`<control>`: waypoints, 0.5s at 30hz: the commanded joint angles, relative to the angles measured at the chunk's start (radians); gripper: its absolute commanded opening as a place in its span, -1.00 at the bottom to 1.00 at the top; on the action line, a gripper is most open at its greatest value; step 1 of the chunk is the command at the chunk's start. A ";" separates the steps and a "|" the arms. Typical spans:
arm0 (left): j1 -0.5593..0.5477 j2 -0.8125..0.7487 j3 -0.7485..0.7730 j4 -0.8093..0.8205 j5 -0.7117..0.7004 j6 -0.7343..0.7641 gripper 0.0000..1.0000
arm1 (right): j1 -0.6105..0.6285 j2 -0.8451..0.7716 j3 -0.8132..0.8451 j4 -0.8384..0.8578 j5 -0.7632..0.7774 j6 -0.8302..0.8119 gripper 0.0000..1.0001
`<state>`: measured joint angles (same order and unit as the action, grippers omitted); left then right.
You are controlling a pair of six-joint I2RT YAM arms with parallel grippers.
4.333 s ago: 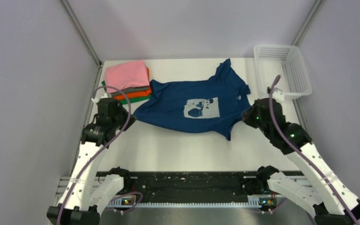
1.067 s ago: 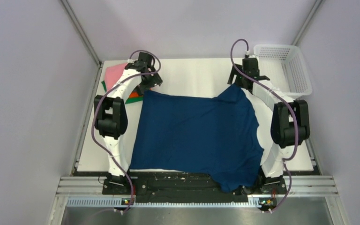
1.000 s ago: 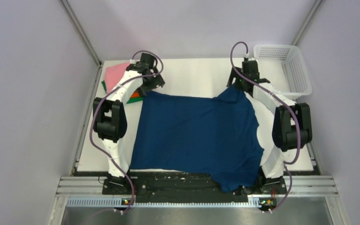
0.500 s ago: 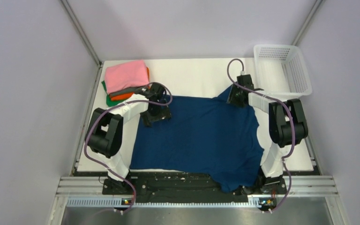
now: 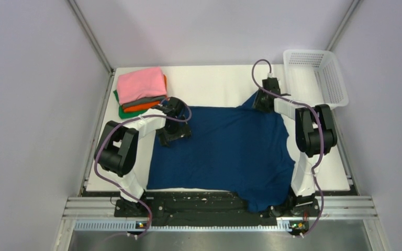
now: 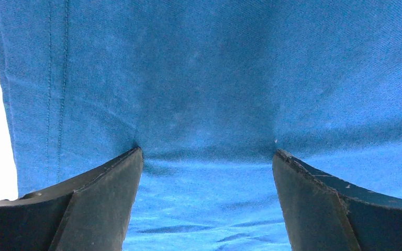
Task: Fold and stack the t-shirts
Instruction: Flatten out the tshirt
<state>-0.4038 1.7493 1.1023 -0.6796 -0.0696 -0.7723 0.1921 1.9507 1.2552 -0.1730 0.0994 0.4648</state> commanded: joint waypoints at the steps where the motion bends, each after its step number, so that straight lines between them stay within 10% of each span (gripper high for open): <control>1: -0.001 0.014 -0.032 0.008 -0.016 -0.024 0.97 | 0.001 0.024 0.028 0.045 0.068 0.035 -0.19; 15: -0.001 0.036 -0.033 -0.007 -0.014 -0.023 0.96 | 0.000 0.056 0.106 0.072 0.110 0.031 -0.35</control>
<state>-0.4038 1.7496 1.1019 -0.6800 -0.0757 -0.7837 0.1917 1.9839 1.2968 -0.1291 0.1864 0.4953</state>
